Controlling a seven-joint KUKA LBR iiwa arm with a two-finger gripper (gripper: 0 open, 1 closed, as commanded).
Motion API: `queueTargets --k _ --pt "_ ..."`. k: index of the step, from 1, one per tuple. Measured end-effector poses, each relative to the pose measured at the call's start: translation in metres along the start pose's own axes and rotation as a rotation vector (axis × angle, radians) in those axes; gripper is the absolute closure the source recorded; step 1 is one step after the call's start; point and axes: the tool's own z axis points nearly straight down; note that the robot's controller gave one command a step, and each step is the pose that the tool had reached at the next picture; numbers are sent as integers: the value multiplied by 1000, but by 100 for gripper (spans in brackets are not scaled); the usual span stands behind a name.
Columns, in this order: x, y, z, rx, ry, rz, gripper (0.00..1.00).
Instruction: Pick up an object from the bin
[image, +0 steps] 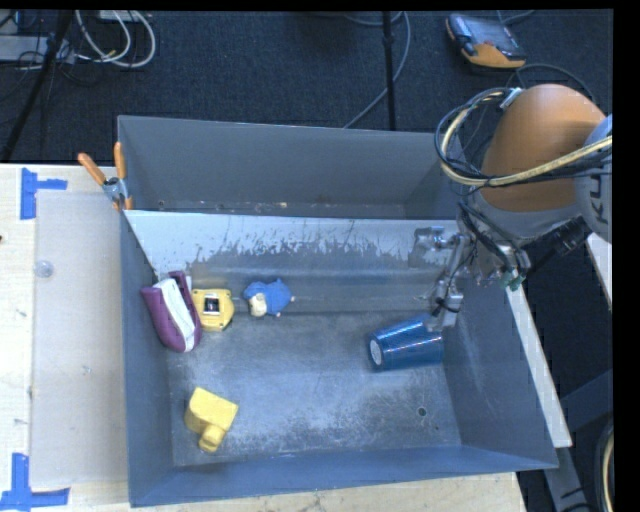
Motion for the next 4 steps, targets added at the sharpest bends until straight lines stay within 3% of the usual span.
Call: queueTargets --k 1,2,3,4 --pt "-1 0 -5 1 -7 -1 0" --pt "7 -5 39 1 -12 -25 0" --pt "54 19 142 0 -5 -242 100" --pt "53 20 142 1 -5 -244 100"
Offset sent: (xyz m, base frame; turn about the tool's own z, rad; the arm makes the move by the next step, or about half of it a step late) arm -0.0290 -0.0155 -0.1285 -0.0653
